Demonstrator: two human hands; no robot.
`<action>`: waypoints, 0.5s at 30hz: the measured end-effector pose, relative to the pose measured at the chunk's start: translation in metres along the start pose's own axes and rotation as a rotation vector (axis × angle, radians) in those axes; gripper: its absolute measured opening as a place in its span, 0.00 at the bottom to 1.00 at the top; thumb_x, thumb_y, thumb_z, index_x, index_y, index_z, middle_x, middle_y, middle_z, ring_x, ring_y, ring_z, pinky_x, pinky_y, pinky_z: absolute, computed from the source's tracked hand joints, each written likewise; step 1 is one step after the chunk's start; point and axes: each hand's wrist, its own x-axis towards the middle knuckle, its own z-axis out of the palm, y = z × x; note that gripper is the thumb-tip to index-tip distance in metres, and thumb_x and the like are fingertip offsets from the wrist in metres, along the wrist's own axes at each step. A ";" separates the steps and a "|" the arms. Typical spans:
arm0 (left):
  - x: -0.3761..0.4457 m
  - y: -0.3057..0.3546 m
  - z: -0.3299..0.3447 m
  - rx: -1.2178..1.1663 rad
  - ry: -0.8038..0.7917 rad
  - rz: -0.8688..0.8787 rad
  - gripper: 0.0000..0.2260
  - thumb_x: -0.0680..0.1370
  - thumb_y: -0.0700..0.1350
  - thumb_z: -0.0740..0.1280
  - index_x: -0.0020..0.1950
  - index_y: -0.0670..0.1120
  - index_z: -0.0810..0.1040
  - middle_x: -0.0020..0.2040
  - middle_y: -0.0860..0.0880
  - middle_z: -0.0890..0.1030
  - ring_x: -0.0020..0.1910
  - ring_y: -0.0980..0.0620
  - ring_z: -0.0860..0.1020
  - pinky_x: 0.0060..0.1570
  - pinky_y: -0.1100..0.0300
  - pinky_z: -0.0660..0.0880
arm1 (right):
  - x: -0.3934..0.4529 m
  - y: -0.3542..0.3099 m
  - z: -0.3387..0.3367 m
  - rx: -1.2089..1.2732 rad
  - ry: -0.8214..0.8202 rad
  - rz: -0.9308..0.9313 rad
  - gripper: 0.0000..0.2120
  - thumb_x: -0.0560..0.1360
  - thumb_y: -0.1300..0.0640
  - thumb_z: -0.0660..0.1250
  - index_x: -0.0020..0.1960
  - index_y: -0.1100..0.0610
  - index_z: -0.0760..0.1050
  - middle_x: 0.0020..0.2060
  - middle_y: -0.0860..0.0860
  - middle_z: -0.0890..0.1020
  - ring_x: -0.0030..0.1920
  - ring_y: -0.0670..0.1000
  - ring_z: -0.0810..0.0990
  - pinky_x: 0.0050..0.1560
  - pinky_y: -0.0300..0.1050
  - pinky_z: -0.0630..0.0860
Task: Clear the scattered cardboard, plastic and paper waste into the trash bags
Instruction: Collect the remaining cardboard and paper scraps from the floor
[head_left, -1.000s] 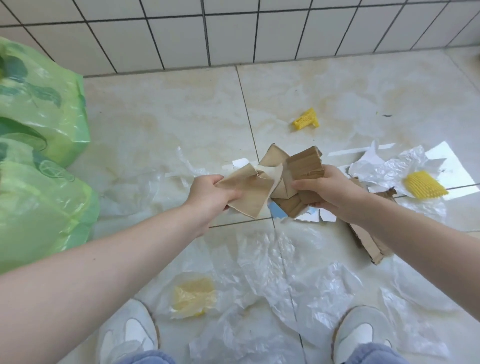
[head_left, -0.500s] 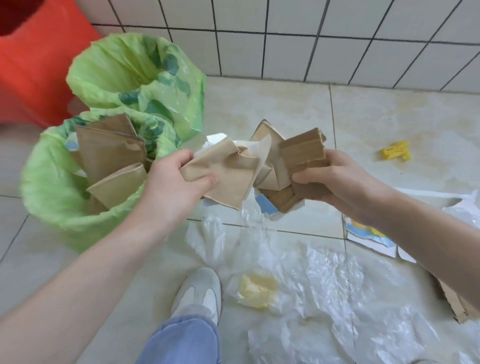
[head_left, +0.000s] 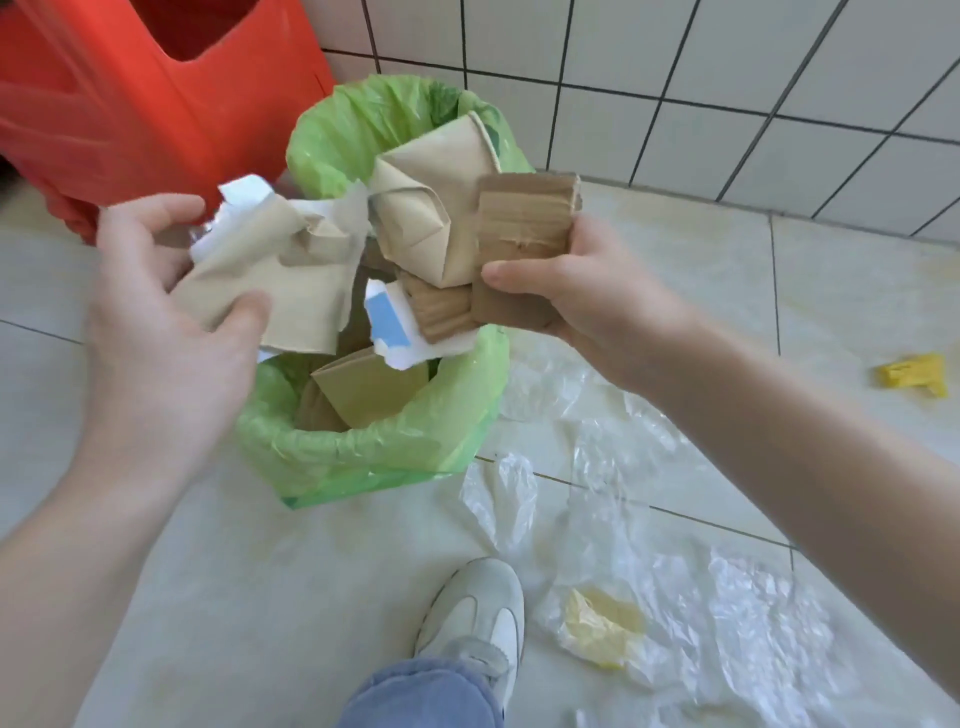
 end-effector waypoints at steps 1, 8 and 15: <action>0.002 -0.008 -0.003 0.028 0.015 -0.023 0.22 0.71 0.41 0.66 0.57 0.65 0.67 0.46 0.67 0.76 0.47 0.68 0.75 0.54 0.64 0.74 | 0.006 -0.001 0.010 -0.015 0.006 -0.021 0.21 0.70 0.68 0.70 0.62 0.60 0.73 0.54 0.58 0.82 0.50 0.54 0.84 0.46 0.48 0.82; 0.009 -0.043 0.005 0.301 -0.041 -0.050 0.18 0.73 0.36 0.63 0.62 0.48 0.71 0.55 0.46 0.78 0.53 0.43 0.75 0.49 0.52 0.69 | 0.017 0.009 0.070 -0.635 -0.051 -0.275 0.23 0.68 0.64 0.70 0.60 0.56 0.67 0.46 0.50 0.77 0.46 0.52 0.80 0.42 0.54 0.81; 0.018 -0.049 0.014 0.336 -0.159 -0.115 0.13 0.75 0.46 0.66 0.59 0.46 0.73 0.48 0.46 0.78 0.49 0.43 0.74 0.44 0.57 0.65 | 0.017 0.029 0.071 -0.797 -0.131 -0.323 0.33 0.68 0.52 0.75 0.66 0.52 0.60 0.49 0.46 0.78 0.47 0.47 0.78 0.44 0.41 0.77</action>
